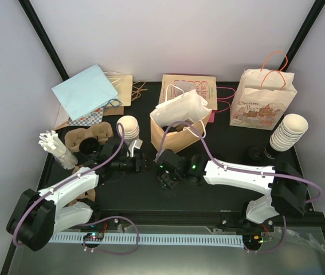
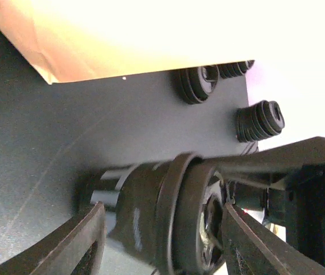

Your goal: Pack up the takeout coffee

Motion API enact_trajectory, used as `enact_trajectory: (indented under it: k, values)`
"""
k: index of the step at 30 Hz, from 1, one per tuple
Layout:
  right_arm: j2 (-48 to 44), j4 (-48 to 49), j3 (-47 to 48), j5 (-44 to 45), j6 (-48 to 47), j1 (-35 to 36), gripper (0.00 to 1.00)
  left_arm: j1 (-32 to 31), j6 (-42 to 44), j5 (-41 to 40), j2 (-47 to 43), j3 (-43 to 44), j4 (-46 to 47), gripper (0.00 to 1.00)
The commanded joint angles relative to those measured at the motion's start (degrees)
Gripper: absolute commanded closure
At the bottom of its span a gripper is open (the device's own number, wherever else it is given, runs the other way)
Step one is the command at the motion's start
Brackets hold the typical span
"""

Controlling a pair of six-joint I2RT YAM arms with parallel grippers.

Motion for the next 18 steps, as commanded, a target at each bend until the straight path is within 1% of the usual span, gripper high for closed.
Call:
enact_trajectory:
  k: [1,5,10,14,18]
  values:
    - [3.78,-9.41,-4.74,-14.52,-0.99,4.79,0.26,0.35,3.96,4.19,-0.04,1.52,-1.22,0.42]
    - [4.92,-10.19,-3.72,-13.36,-1.63,6.53,0.26,0.35,5.36,5.21,-1.42,0.21,-1.38,0.42]
    - [4.93,-10.64,-3.32,-12.3,-2.05,6.58,0.26,0.36,5.86,4.24,-3.98,-2.58,-2.4,0.52]
    - [5.3,-11.03,-3.14,-11.92,-2.03,6.58,0.26,0.43,3.96,2.53,-8.78,-7.05,-2.49,0.55]
    - [5.22,-11.36,-3.06,-12.33,-2.03,6.58,0.26,0.37,0.88,2.55,-14.39,-11.61,0.13,0.56]
